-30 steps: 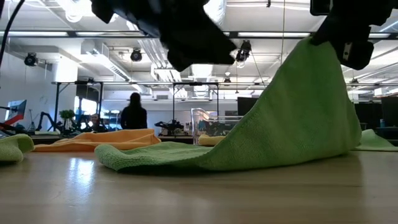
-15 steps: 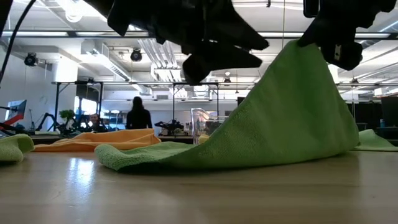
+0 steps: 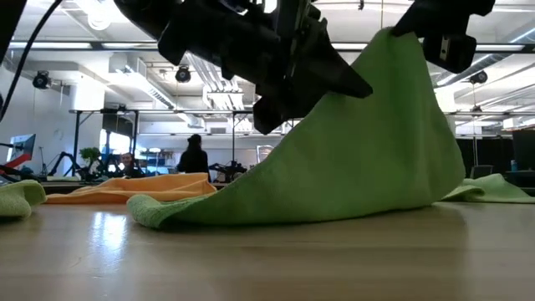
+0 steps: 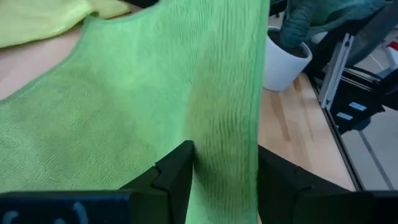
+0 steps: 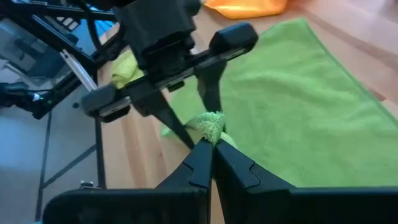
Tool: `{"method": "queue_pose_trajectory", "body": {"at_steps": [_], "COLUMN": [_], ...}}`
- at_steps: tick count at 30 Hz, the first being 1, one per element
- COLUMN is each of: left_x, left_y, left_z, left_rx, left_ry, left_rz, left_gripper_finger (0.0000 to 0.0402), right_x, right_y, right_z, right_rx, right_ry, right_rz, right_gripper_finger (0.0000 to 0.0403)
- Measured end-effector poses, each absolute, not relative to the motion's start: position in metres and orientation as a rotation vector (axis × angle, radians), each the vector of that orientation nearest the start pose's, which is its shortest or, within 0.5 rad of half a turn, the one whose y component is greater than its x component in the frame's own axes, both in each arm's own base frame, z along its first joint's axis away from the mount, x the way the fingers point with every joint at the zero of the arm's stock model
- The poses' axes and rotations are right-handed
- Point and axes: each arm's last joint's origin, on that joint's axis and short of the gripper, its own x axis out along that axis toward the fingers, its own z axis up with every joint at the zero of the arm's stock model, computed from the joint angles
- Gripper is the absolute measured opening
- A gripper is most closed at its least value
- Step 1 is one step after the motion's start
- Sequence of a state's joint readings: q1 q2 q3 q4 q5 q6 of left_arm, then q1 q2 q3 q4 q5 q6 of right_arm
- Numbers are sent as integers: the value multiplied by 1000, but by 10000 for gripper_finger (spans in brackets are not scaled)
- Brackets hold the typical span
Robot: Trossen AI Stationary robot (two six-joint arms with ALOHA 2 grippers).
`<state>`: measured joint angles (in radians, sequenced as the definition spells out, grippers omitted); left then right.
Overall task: Fold microfiber towels
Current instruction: Fold the green microfiber cloth
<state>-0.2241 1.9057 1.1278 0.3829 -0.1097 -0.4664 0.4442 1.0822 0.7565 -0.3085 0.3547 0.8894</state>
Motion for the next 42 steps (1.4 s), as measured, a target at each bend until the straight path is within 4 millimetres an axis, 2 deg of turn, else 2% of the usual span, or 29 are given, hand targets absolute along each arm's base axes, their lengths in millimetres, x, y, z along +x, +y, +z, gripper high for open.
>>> {"method": "queue_pose_trajectory", "body": {"at_steps": [7,16,30,36,42], "left_x": [401,384,361,343,329], "left_y": [-88,-85,-81,-77,-75], "left_z": [184,163,179,192,200], "left_rx": [-390,-400,-366,-341,-332], "left_ry": [449,737,882,977,1052], "left_rz": [-15,77,117,146,145], "left_gripper_finger": [130,130,130,130,130], "right_x": [205,202,186,183,180], "right_y": [86,85,78,80,83], "right_z": [265,293,332,333,317], "right_rx": [610,587,521,528,543], "right_ry": [590,640,750,765,809], "right_rz": [-202,-226,-278,-280,-308], "right_gripper_finger": [8,8,8,8,8]}}
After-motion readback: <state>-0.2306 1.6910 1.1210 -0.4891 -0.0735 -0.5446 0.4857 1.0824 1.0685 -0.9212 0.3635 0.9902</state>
